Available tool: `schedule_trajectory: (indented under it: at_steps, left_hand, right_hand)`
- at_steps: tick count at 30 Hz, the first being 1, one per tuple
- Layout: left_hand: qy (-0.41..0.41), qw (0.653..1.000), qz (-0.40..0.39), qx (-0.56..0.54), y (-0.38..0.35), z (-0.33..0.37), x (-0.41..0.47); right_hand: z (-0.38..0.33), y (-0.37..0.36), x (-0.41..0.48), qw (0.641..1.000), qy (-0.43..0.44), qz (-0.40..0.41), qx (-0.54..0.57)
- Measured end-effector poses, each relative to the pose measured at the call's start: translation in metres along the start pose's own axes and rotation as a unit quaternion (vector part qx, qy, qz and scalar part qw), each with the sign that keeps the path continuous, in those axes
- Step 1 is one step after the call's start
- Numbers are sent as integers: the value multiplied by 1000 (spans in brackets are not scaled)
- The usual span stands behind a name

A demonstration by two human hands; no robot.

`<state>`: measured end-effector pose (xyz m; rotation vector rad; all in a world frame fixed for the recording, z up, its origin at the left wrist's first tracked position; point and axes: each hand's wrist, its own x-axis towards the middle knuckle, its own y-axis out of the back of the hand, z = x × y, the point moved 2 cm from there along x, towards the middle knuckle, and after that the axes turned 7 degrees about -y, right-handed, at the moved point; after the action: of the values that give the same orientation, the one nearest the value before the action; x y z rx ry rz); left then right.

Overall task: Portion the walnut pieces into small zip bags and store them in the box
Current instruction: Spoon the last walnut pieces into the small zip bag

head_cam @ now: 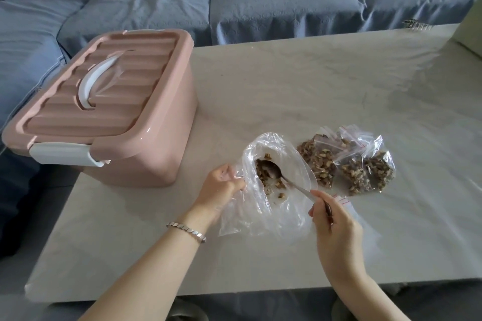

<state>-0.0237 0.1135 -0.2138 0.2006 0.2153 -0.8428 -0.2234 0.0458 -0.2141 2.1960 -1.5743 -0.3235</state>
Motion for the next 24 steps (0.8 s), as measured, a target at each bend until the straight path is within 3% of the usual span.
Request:
schedule_trajectory:
  at_steps: [11,17,20,24]
  left_hand:
    - [-48,995,-39,-73,-16,10,-5]
    - [-48,998,-9,-35,3,5,-2]
    - [-30,999,15,-15,18,-3,-3]
    - [16,999,43,29,34,-6,-7]
  right_hand:
    - [1,-15,-9,977,-173,-46,113]
    - [-1,-7,1,900,-336,-55,272]
    - [0,-1,5,885,-359,-65,290]
    - [-1,11,12,892,-347,-73,281]
